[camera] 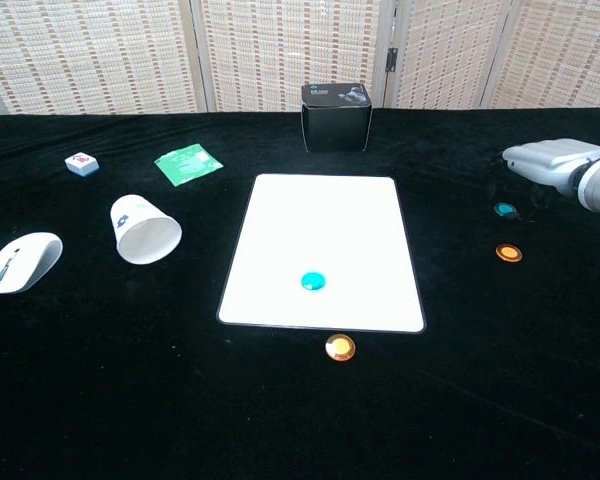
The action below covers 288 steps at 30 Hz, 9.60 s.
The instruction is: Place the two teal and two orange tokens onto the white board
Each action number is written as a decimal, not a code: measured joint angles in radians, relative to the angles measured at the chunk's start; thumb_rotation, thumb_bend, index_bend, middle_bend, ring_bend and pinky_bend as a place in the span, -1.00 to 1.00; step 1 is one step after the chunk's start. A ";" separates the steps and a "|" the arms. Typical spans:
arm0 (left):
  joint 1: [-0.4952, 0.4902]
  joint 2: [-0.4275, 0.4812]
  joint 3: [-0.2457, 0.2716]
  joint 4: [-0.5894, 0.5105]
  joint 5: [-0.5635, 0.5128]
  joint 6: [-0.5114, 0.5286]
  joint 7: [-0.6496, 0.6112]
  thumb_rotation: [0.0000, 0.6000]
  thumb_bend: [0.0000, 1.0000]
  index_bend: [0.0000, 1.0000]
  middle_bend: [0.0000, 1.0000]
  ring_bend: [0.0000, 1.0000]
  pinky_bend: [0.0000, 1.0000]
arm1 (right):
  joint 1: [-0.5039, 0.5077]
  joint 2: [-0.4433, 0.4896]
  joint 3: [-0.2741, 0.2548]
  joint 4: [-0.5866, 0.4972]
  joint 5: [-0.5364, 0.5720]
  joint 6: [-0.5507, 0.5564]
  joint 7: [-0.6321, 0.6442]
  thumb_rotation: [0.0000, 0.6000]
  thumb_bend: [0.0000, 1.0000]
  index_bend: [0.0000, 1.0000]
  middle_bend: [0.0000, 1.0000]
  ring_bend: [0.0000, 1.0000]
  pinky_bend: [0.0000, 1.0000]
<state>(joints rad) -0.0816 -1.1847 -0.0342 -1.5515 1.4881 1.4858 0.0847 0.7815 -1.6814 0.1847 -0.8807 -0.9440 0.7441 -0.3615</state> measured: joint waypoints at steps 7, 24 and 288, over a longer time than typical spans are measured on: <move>-0.002 -0.002 0.000 0.002 -0.003 -0.005 0.001 1.00 -0.34 -0.89 -1.00 -0.94 -1.00 | -0.003 -0.016 0.002 0.032 -0.013 -0.011 0.010 1.00 -0.12 -0.22 -0.70 -1.00 -1.00; -0.003 -0.005 -0.001 0.008 -0.011 -0.012 0.000 1.00 -0.34 -0.89 -1.00 -0.94 -1.00 | 0.000 -0.039 0.021 0.084 -0.017 -0.036 0.008 1.00 -0.12 -0.06 -0.61 -0.99 -1.00; 0.027 -0.013 0.015 0.043 0.010 0.014 -0.043 1.00 -0.34 -0.88 -1.00 -0.94 -1.00 | 0.027 0.074 -0.259 -0.524 -0.706 0.134 -0.039 1.00 -0.11 -0.30 -0.85 -1.00 -1.00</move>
<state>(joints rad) -0.0548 -1.1973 -0.0194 -1.5080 1.4978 1.4994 0.0421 0.8083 -1.6069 -0.0743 -1.4047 -1.6496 0.8782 -0.4003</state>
